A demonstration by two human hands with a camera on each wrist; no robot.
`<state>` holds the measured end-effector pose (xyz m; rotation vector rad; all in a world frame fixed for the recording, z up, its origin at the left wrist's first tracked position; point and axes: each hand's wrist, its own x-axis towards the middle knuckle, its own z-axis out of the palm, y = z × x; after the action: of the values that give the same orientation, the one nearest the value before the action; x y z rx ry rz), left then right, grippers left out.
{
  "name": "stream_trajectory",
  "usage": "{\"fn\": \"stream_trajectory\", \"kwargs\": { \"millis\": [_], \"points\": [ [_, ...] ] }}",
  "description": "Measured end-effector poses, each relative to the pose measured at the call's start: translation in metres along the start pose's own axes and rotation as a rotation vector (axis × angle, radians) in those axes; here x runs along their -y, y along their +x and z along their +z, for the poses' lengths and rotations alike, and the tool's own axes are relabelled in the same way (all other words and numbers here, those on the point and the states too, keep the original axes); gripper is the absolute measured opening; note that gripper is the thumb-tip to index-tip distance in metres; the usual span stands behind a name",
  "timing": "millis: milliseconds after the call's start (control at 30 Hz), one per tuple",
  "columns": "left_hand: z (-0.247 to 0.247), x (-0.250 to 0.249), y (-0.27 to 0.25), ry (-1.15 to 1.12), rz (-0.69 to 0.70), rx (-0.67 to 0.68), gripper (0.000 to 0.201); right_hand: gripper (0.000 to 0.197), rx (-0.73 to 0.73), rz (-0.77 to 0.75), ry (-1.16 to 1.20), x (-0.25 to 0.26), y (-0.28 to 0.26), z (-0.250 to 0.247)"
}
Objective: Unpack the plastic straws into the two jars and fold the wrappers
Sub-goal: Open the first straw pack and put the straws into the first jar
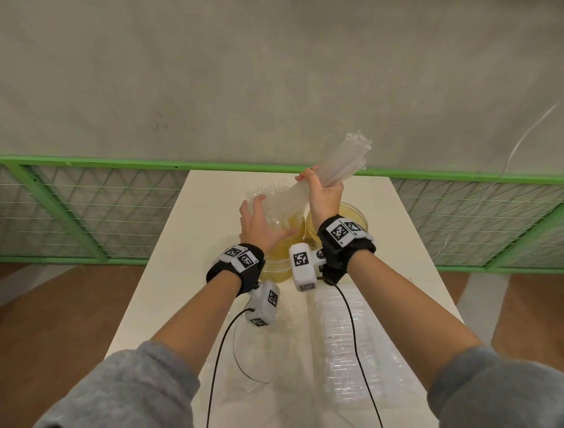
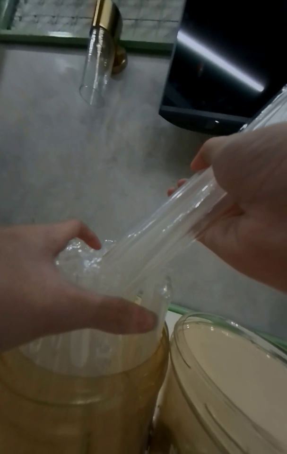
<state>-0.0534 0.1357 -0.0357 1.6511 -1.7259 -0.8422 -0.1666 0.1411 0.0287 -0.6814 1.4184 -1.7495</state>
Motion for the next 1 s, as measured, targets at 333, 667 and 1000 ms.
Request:
{"fn": "stream_trajectory", "kwargs": {
  "millis": [333,667,1000],
  "points": [
    [0.001,0.001,0.009,0.053,0.022,-0.049,0.029,0.022,-0.091,-0.106,-0.034,0.007,-0.001,-0.024],
    [-0.003,0.004,0.006,0.052,0.027,-0.007,0.033,0.036,0.031,-0.160,-0.082,0.009,-0.004,0.004],
    [-0.005,0.002,0.007,0.101,0.026,0.037,0.024,0.010,0.022,-0.210,0.031,0.024,-0.011,-0.020]
  ]
}}
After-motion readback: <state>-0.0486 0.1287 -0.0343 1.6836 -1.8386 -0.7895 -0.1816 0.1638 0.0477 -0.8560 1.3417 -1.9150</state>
